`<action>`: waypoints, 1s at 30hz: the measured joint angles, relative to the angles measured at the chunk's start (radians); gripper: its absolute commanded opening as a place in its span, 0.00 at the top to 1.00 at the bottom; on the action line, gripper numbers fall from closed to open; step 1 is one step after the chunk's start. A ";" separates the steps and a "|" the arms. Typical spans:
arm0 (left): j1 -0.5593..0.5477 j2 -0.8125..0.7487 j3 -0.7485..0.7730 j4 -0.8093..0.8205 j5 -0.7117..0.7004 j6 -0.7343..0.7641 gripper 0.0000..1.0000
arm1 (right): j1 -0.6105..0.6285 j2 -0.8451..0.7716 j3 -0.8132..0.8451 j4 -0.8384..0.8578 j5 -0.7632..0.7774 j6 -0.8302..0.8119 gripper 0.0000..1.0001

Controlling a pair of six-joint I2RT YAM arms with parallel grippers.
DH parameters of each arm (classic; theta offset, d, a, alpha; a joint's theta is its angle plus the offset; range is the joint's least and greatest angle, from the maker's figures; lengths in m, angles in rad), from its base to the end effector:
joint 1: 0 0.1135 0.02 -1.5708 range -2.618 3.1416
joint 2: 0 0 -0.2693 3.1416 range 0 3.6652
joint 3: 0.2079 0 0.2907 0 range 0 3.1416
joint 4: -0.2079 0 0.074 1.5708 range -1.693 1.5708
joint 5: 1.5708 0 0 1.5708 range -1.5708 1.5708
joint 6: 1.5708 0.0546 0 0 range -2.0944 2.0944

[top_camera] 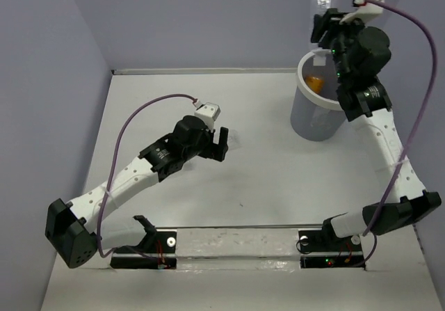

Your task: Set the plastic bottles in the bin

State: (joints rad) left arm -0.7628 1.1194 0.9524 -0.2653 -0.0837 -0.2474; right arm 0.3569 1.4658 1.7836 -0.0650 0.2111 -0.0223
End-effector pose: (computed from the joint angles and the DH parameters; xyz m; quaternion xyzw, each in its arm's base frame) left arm 0.2269 -0.2106 0.3139 0.1927 0.8195 -0.2298 0.4883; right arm 0.3475 0.1173 0.5591 -0.0330 0.6137 0.0673 0.7860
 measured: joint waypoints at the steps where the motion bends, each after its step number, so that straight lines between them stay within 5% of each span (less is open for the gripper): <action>1: -0.004 0.018 0.010 0.002 0.001 0.014 0.01 | -0.057 -0.043 -0.033 0.005 0.013 0.017 0.56; 14: -0.034 0.165 0.034 0.098 -0.092 0.365 0.01 | -0.372 -0.035 -0.398 0.083 0.093 0.109 0.51; 17: -0.034 0.236 0.040 0.114 -0.126 0.415 0.01 | -0.388 -0.032 -0.444 0.105 0.084 0.129 0.40; 20: -0.034 0.321 0.048 0.119 -0.150 0.446 0.01 | -0.388 -0.033 -0.454 0.157 0.065 0.145 0.15; 24: -0.034 0.442 0.074 0.109 -0.176 0.474 0.01 | -0.388 -0.037 -0.455 0.193 0.050 0.158 0.01; 30: -0.039 0.557 0.129 0.098 -0.203 0.506 0.01 | -0.388 -0.063 -0.455 0.181 -0.018 0.206 0.00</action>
State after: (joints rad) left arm -0.8013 1.6768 1.0809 -0.1673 -0.2863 0.2584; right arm -0.0311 1.4029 1.3289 0.1158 0.1928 0.1833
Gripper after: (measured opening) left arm 0.989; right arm 0.994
